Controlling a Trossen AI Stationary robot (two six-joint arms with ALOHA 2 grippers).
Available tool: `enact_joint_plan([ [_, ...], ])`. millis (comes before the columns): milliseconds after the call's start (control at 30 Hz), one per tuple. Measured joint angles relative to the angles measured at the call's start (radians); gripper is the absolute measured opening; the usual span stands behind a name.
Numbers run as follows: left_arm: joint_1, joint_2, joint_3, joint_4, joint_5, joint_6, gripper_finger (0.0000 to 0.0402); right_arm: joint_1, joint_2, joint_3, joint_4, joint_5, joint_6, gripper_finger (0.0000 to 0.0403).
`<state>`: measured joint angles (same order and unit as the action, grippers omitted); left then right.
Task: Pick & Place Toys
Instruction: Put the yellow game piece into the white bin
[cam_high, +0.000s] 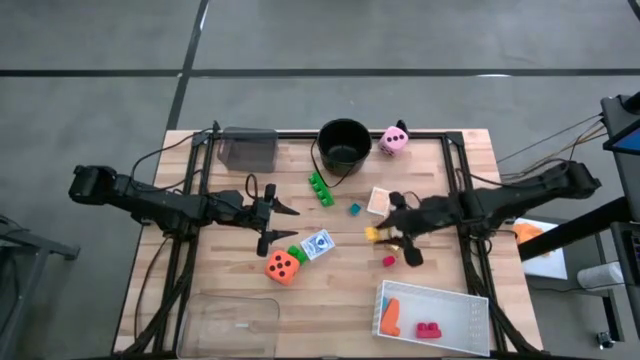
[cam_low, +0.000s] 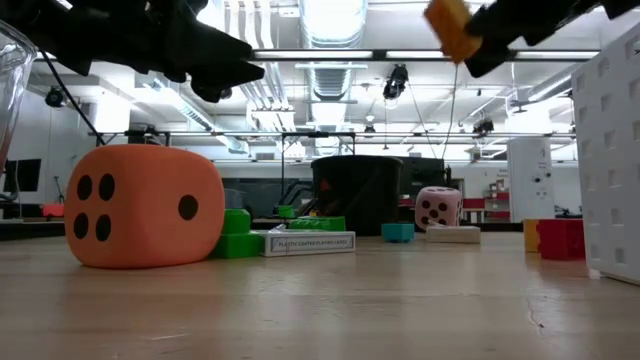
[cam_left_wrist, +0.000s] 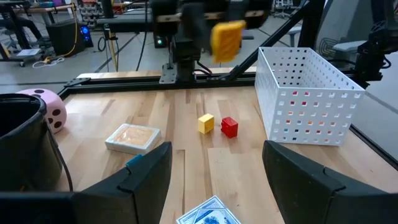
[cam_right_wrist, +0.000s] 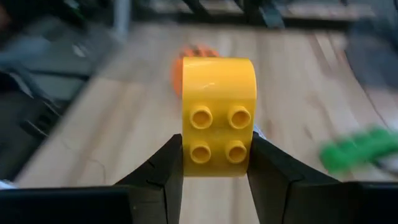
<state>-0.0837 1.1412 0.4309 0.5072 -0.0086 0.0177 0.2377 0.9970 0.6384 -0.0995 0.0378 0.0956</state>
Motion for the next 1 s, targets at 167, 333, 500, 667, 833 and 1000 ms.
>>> enact_joint_plan([
  [167,0.000,0.000,0.000,-0.001,0.000,0.000,0.0253,0.107,-0.005,-0.129,0.307,-0.091,-0.004,0.0131],
  [333,0.000,0.000,0.000,-0.003,0.000,0.000,0.0253,0.218,-0.011,-0.160,0.378,-0.136,0.073,0.0131],
  [500,0.000,0.000,0.000,-0.003,0.000,-0.001,0.0253,0.318,-0.005,-0.147,0.317,-0.136,0.208,0.0131],
  [667,0.000,0.000,0.000,-0.003,0.000,-0.001,0.0253,0.396,0.019,-0.124,0.229,-0.117,0.360,0.0131],
  [833,0.000,0.000,0.000,-0.003,0.000,-0.003,0.0253,0.453,0.064,-0.081,0.105,-0.109,0.518,0.0131],
  [1000,0.000,0.000,-0.011,-0.004,-0.002,-0.008,0.0253,0.493,0.120,-0.028,-0.012,-0.106,0.644,0.0131],
])
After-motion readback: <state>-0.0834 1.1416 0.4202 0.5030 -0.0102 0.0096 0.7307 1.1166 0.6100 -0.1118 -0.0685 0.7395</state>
